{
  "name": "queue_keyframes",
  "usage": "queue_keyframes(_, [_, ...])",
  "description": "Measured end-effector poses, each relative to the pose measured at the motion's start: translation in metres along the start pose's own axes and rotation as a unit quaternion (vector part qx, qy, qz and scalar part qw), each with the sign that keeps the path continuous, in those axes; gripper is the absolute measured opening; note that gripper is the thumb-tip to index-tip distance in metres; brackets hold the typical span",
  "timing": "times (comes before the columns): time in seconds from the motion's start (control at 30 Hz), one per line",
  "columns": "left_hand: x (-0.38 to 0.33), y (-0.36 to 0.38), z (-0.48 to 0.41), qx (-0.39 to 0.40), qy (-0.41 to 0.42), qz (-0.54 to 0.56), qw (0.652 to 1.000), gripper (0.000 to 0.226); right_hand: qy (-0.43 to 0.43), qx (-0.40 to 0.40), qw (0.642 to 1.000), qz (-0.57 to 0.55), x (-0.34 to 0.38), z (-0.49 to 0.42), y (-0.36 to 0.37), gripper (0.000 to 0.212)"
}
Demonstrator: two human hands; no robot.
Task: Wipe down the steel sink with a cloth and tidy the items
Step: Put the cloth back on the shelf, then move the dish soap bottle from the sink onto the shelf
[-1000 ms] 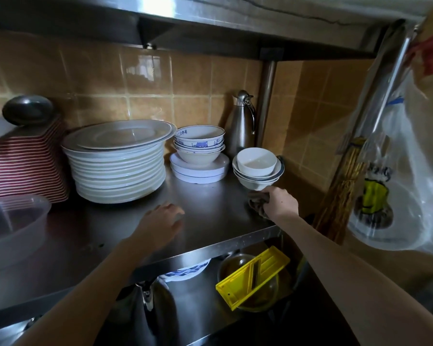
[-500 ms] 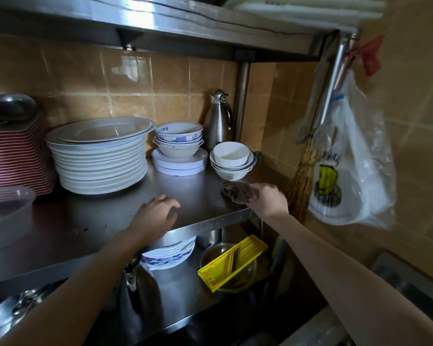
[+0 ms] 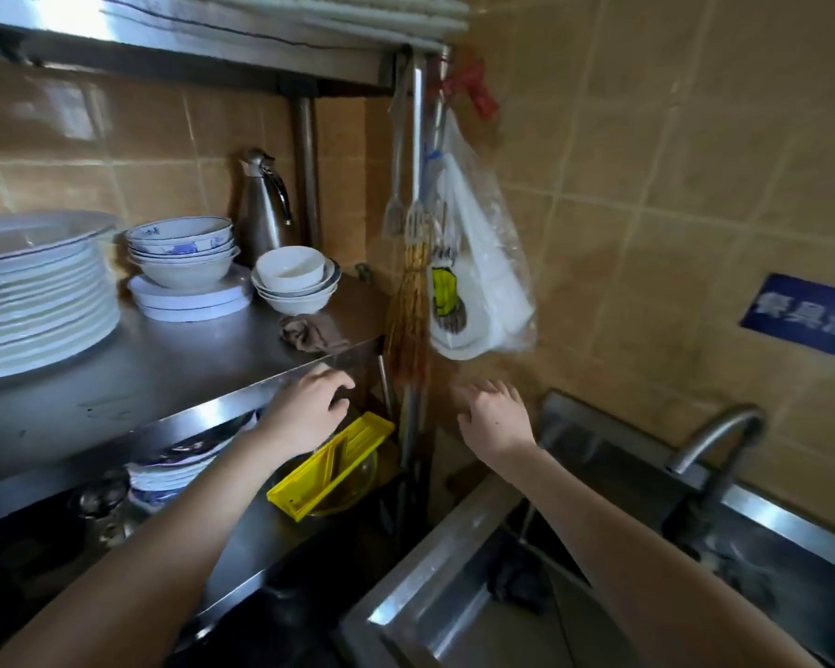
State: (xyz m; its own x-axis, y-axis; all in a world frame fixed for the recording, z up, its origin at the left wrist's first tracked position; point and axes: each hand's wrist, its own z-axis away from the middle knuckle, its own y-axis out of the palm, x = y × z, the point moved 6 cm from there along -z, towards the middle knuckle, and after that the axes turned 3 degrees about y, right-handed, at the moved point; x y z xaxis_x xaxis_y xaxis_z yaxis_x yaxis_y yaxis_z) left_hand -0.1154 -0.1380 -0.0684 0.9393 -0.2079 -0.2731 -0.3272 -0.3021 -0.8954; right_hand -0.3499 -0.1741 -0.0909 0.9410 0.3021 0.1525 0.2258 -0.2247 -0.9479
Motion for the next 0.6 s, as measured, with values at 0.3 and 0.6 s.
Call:
queue_keyframes(0.3, [-0.121,0.046,-0.018,0.041,0.093,0.015,0.995,0.023,0.102,-0.024,0.993,0.043,-0.121,0.088,-0.045,0.045])
queue_keyframes(0.6, [-0.243,0.090,-0.021,0.087,0.183,0.033,0.979,0.025,0.204,-0.057,0.975,0.063,-0.226,0.179,-0.089,0.035])
